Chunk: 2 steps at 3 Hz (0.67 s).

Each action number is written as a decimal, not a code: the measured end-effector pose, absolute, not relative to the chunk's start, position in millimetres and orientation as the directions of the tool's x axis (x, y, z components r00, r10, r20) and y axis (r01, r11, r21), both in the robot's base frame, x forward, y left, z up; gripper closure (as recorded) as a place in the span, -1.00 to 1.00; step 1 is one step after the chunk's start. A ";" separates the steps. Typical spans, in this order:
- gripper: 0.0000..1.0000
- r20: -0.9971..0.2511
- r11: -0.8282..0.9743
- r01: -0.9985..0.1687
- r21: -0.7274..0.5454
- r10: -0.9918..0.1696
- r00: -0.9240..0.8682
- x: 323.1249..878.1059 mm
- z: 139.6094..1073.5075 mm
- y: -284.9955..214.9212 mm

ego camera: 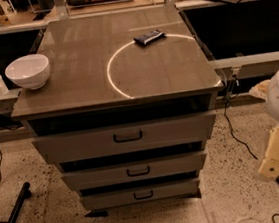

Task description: Open middle drawer

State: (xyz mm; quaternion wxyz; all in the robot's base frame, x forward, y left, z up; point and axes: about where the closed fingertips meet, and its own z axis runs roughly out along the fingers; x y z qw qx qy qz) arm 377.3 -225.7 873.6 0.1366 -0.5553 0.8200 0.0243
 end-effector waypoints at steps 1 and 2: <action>-1.00 -0.249 0.406 -0.908 -0.107 -0.895 -0.371 370.5 853.1 -224.2; -1.00 -0.261 0.423 -0.901 -0.093 -0.884 -0.388 368.4 827.1 -215.2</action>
Offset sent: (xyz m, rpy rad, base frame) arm -0.0117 0.0106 -0.0662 0.0209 0.0179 -0.0675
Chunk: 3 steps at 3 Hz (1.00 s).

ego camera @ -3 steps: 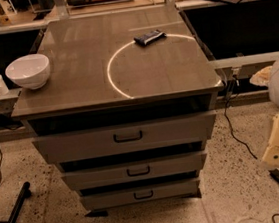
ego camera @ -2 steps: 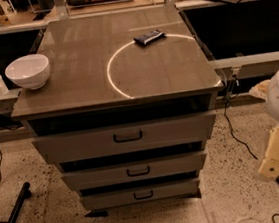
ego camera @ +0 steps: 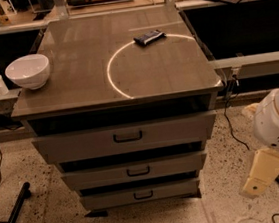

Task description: Open middle drawer

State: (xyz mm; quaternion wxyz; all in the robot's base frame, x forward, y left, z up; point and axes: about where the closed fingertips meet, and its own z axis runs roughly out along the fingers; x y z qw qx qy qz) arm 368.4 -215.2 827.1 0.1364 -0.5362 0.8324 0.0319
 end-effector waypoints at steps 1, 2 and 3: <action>-1.00 -0.278 0.424 -0.902 -0.082 -0.879 -0.388 369.3 814.6 -204.5; -1.00 -0.327 0.380 -0.923 -0.062 -0.881 -0.341 371.5 808.2 -171.0; -1.00 -0.364 0.345 -0.937 -0.049 -0.880 -0.305 369.9 809.6 -147.6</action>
Offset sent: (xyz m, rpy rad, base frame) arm 0.0069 0.0625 -0.0264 0.1110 0.0011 0.0734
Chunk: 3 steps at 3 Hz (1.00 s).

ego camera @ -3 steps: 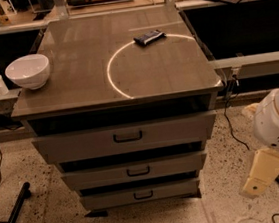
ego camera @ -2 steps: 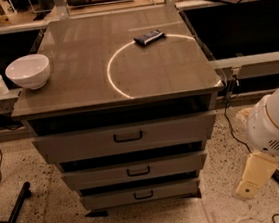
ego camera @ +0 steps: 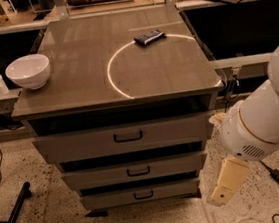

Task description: Open middle drawer

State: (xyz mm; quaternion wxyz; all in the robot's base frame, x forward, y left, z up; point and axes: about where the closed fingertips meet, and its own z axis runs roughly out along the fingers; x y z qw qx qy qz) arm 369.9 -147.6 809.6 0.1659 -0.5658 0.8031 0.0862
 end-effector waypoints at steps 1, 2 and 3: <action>-1.00 -0.364 0.345 -0.937 -0.049 -0.880 -0.305 369.9 809.6 -147.6; -1.00 -0.358 0.338 -0.940 -0.038 -0.883 -0.303 365.1 794.8 -139.8; -1.00 -0.360 0.327 -0.945 -0.030 -0.885 -0.295 352.9 771.1 -130.4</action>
Offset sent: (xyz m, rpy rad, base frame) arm -0.0123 0.0198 -0.0408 -0.0041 0.0365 0.0159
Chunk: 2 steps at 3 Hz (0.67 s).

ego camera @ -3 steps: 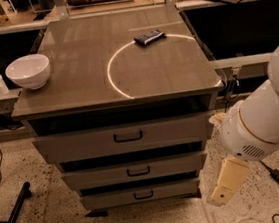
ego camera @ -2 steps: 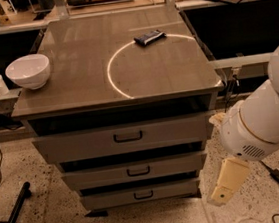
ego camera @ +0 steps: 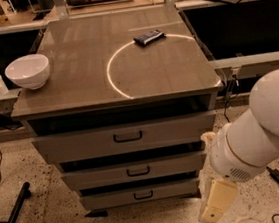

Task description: Open middle drawer

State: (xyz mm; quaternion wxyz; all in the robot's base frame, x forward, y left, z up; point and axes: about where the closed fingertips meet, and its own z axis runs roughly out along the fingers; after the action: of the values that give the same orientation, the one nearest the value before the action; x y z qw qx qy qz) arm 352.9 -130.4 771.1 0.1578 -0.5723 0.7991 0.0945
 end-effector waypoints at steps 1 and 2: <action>-1.00 -0.362 0.316 -0.949 -0.012 -0.886 -0.290 342.9 746.5 -121.2; -1.00 -0.364 0.295 -0.955 0.021 -0.888 -0.282 333.9 720.4 -106.1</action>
Offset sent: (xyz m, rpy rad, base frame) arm -0.0294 0.0415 -0.0822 0.0357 0.0851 0.0576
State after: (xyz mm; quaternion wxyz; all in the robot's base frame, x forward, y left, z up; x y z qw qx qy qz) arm 333.9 -106.1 720.4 0.1429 -0.5820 0.7918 0.1183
